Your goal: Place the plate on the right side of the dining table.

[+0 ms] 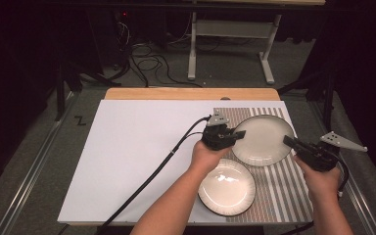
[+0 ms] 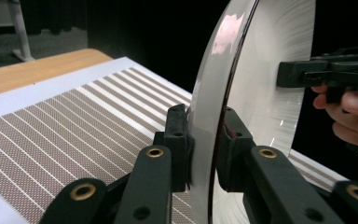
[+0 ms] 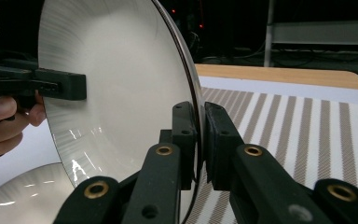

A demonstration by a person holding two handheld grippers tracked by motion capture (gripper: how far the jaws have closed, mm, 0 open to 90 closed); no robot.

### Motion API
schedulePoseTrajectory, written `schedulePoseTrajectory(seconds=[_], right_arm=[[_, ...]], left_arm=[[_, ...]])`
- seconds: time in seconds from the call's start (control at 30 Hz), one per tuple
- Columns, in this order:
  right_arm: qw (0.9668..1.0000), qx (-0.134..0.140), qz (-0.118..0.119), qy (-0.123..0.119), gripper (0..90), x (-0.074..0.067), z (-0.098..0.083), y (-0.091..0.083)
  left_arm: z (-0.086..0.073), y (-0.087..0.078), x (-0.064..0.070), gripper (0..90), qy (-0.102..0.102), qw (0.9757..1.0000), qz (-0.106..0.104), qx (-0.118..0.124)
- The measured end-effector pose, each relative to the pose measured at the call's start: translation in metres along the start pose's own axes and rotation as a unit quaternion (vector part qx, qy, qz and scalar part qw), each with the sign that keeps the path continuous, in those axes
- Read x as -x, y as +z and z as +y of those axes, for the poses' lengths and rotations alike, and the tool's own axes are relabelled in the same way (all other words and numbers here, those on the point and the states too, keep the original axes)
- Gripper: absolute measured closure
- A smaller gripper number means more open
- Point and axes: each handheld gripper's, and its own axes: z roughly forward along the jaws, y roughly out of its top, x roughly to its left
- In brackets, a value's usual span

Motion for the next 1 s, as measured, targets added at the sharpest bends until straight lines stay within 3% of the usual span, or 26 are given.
schedulePoseTrajectory(seconds=[0.23,0.57,1.0], right_arm=[[0.9998,-0.005,-0.016,0.009,86.1,0.010,-0.013,0.006],[0.9996,-0.007,-0.022,0.017,86.3,0.017,-0.026,0.010],[0.9991,-0.018,-0.031,0.024,86.3,0.024,-0.040,0.013]], left_arm=[[-0.009,0.020,-0.010,74.7,-0.002,0.9997,0.001,-0.024],[-0.014,0.032,-0.013,73.8,0.009,0.9987,0.004,-0.049],[-0.021,0.044,-0.014,72.7,0.008,0.9961,0.014,-0.087]])
